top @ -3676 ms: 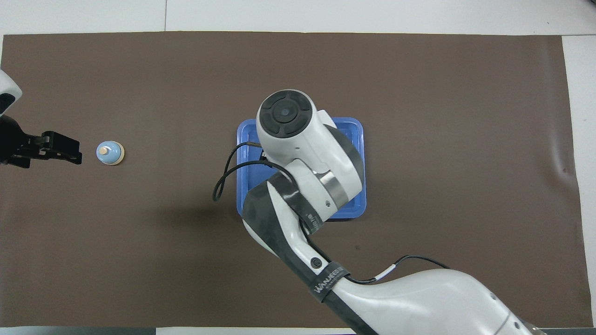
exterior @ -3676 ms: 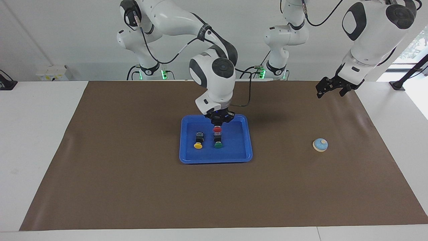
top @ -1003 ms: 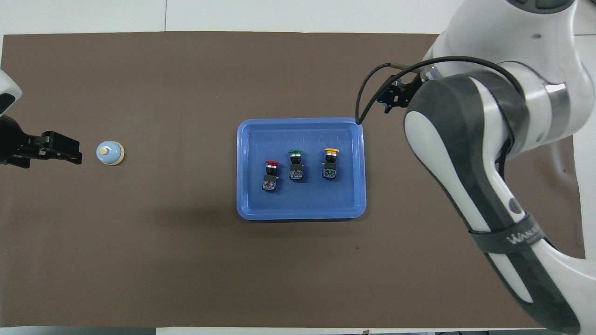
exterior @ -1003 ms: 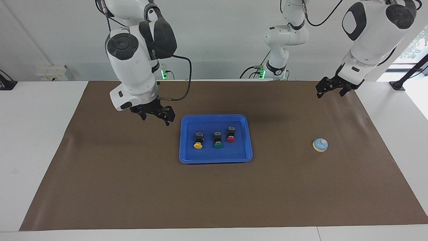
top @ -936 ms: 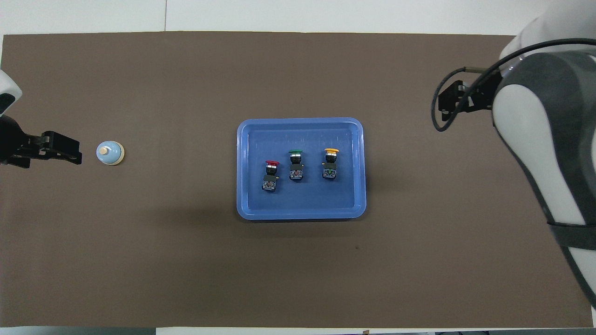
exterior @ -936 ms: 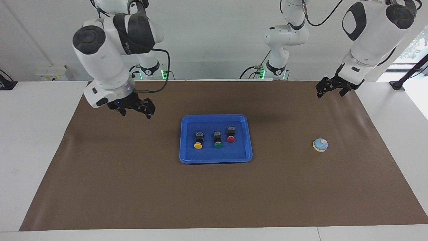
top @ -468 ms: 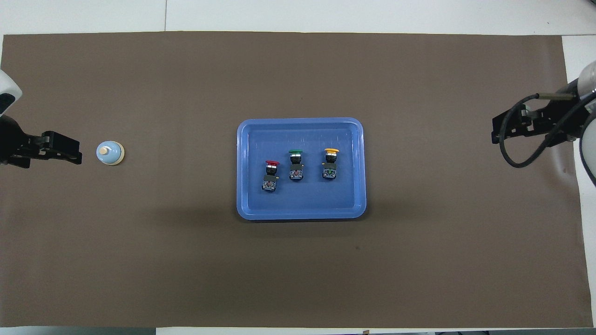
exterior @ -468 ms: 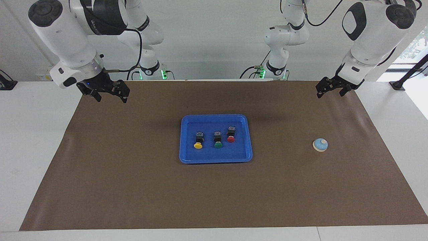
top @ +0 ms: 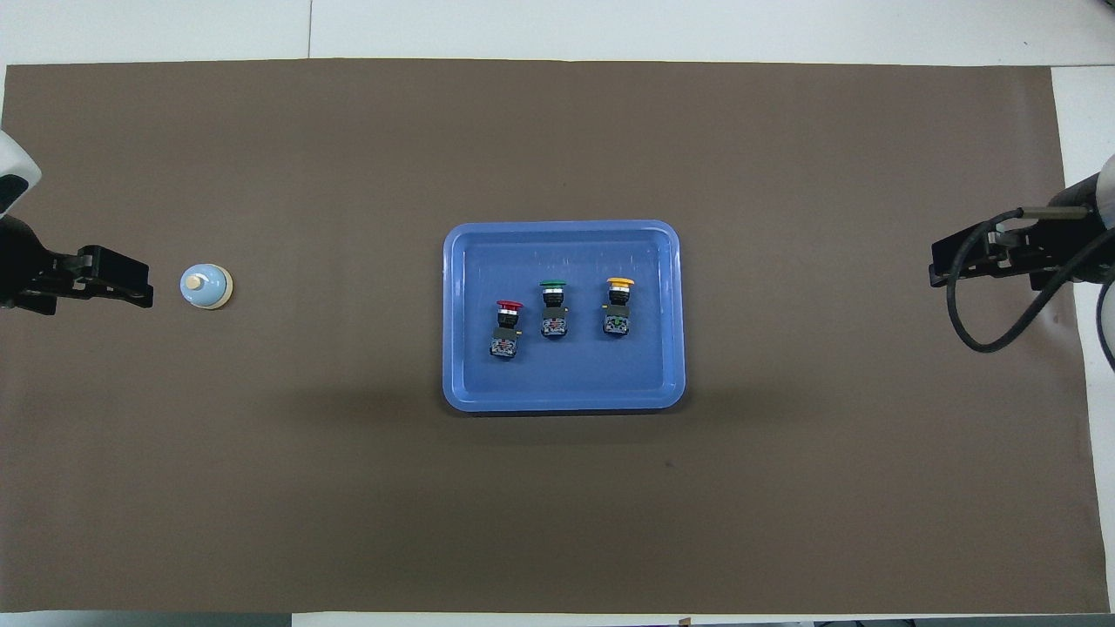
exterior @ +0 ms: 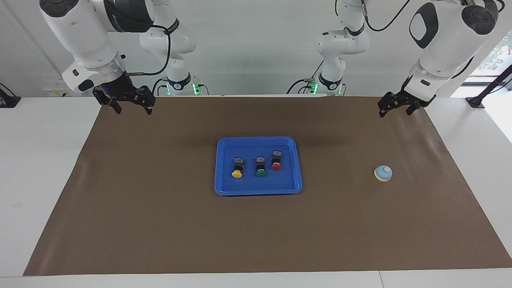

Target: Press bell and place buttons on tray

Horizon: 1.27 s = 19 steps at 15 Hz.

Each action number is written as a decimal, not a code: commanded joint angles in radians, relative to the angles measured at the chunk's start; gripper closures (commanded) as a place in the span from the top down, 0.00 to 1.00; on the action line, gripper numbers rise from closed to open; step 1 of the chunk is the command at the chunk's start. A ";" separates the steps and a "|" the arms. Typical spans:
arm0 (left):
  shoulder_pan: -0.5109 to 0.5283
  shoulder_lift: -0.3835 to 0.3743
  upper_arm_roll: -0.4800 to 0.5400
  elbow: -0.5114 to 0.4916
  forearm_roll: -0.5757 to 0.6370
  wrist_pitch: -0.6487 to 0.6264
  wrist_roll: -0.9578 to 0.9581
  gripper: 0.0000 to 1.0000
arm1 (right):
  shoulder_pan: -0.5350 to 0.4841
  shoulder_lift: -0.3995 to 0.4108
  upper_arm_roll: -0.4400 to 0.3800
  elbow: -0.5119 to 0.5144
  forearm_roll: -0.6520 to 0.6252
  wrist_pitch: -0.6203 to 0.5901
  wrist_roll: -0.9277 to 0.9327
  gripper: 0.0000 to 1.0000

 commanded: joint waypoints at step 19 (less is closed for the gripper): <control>-0.001 -0.011 0.004 0.002 -0.005 -0.013 -0.006 1.00 | -0.022 -0.016 0.008 -0.017 0.016 0.006 -0.010 1.00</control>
